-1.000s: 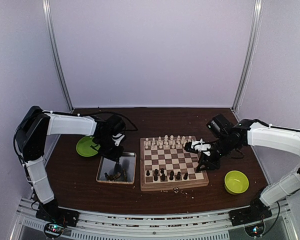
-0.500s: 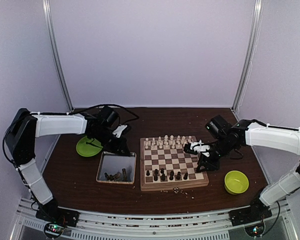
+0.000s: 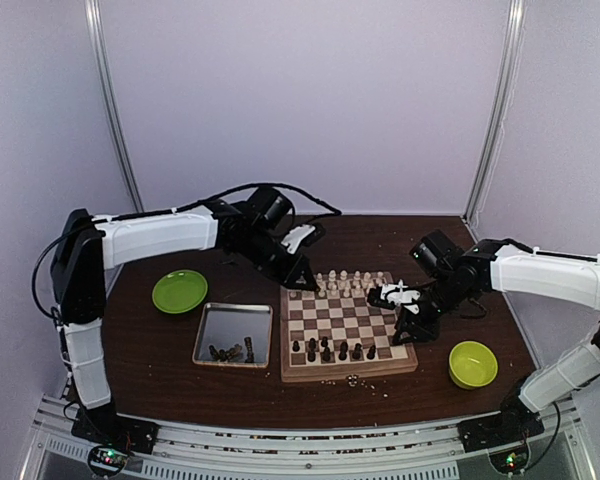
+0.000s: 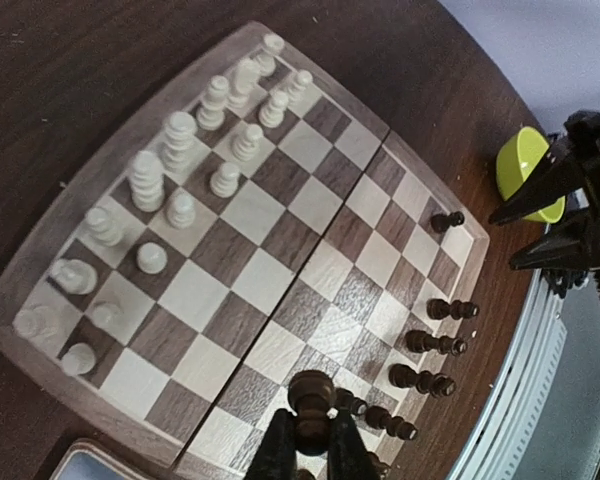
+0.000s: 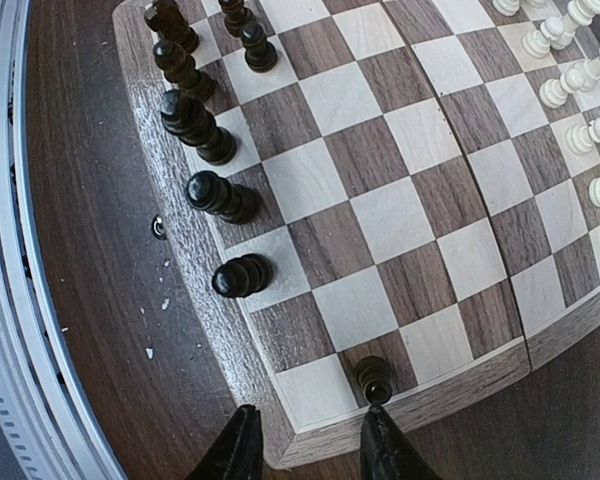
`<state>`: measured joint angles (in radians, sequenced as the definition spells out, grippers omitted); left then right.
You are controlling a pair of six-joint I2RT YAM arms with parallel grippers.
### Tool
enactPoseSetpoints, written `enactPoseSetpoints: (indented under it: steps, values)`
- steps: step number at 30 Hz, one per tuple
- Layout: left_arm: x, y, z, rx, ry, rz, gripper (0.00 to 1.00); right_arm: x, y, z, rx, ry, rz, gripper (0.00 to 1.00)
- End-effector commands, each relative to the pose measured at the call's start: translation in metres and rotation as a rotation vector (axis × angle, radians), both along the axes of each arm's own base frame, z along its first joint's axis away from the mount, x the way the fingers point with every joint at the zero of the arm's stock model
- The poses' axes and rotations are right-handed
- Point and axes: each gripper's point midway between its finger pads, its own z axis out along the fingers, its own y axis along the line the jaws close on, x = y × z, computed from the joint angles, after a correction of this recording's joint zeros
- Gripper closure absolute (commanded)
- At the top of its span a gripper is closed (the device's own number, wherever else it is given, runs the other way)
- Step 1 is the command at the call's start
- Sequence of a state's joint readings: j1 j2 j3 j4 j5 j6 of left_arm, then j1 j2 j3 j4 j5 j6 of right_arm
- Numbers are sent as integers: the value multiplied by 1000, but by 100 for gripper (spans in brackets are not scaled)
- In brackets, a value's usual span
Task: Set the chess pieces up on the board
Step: Place the pawn on the chessboard.
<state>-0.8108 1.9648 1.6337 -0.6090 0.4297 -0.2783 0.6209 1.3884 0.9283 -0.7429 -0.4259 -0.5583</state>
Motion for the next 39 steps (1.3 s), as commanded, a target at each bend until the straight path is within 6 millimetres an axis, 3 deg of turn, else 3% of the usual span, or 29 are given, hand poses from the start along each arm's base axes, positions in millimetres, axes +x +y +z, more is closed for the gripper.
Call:
enactPoseSetpoints:
  steps: [1,9,20,24,27,34,36,39]
  values:
    - [-7,-16,-21,88,-16,-80,100,7,-2,6,4,-32,-10,66]
    - [-23,-43,-53,193,-48,-172,100,10,-6,9,11,-43,-26,66]
    - [-35,-56,-84,282,-44,-229,100,11,-5,9,12,-40,-29,66]
    - [-29,-53,-86,331,-67,-205,89,13,-4,12,10,-37,-31,66]
    - [-24,-52,-70,326,-99,-187,79,13,-1,22,26,-31,-28,65]
    - [-12,-42,7,221,-218,-93,69,29,17,44,36,-11,-1,63]
    - [-5,-28,26,199,-244,-22,69,34,25,45,35,1,8,63]
    - [15,12,45,191,-258,165,68,44,40,43,23,7,22,63]
